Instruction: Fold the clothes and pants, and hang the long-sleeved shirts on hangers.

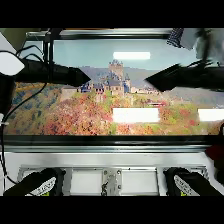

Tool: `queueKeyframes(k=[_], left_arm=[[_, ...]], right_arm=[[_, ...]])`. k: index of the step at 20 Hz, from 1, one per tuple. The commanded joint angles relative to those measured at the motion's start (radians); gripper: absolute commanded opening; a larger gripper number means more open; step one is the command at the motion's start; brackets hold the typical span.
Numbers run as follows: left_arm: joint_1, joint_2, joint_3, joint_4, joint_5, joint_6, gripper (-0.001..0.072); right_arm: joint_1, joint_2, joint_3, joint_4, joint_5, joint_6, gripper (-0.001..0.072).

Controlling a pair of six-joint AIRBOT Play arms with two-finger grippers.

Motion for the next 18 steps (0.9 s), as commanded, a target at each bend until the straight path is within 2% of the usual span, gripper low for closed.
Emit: queueKeyframes(k=[1, 7, 8, 9, 10, 18], left_arm=[[-0.001, 0.096, -0.164, 0.001, 0.083, -0.022, 0.0015], [-0.001, 0.174, -0.273, 0.0, 0.091, -0.022, 0.0016], [-0.001, 0.174, -0.273, 0.0, 0.093, -0.022, 0.0016], [-0.001, 0.174, -0.273, 0.0, 0.093, -0.022, 0.0016], [-0.001, 0.174, -0.273, 0.0, 0.093, -0.022, 0.0015], [-0.001, 0.174, -0.273, 0.0, 0.091, -0.022, 0.0016]], right_arm=[[0.214, -0.044, -0.092, -0.064, -0.048, -0.007, 0.066], [0.247, -0.088, -0.092, -0.063, -0.041, -0.007, 0.0655], [0.247, -0.089, -0.092, -0.062, -0.041, -0.007, 0.0487], [0.247, -0.089, -0.092, -0.055, -0.04, -0.007, 0.0194], [0.247, -0.089, -0.092, -0.052, -0.039, -0.007, 0.002], [0.247, -0.089, -0.092, -0.052, -0.037, -0.007, 0.0017]])
